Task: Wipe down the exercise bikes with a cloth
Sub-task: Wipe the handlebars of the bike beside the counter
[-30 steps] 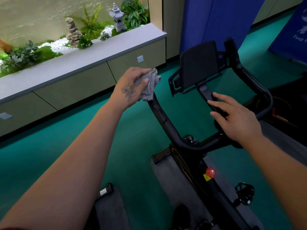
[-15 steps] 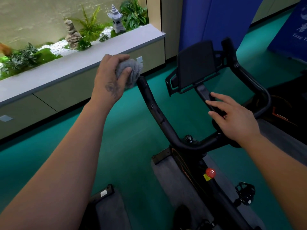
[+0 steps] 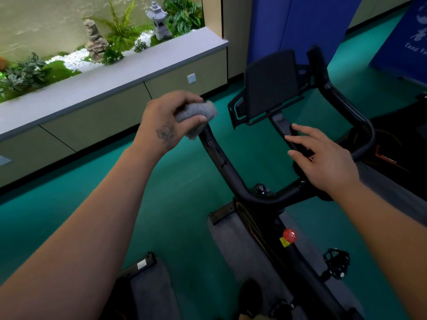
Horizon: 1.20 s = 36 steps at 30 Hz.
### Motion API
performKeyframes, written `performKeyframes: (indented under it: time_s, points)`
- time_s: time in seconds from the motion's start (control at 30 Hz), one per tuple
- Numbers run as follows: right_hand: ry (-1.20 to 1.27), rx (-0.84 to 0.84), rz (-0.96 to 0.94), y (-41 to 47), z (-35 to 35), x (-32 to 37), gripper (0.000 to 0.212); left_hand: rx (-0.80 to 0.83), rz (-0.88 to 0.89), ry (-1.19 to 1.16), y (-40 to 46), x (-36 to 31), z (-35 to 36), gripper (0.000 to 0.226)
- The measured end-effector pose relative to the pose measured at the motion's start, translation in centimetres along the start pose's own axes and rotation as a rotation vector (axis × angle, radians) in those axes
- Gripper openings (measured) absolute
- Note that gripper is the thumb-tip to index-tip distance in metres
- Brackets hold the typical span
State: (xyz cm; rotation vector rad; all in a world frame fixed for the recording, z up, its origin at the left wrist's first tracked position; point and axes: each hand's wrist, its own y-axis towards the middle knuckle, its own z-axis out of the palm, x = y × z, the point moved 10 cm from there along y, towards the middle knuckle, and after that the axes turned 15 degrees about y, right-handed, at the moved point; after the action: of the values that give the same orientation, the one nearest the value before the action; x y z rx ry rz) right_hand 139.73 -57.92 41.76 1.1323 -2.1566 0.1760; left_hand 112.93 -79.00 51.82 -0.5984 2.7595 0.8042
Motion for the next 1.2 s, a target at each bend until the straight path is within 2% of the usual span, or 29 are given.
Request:
performKeyframes:
  time_s: [0.1,0.2,0.5,0.83,1.03,1.2]
  points:
    - [0.002,0.001,0.013,0.0,-0.1,-0.3,0.037,-0.031,0.063,0.107,-0.2,-0.8,0.4,0.036]
    - [0.008,0.002,0.015,0.1,0.0,-0.3,0.037,-0.108,-0.029,0.116,0.6,1.0,-1.1,0.038]
    - [0.003,-0.006,0.007,0.0,-0.1,-0.1,0.036,-0.015,-0.072,0.043,-0.2,2.6,0.9,0.033]
    - [0.024,-0.016,0.005,0.0,-0.2,-0.2,0.035,0.030,-0.079,0.061,0.2,1.9,1.0,0.036]
    - [0.021,-0.011,0.012,0.0,-0.1,-0.4,0.035,0.094,-0.080,0.028,-2.4,0.8,3.0,0.038]
    - [0.027,-0.005,0.016,0.0,-0.1,-0.4,0.035,0.017,-0.129,0.025,-1.5,1.5,1.7,0.035]
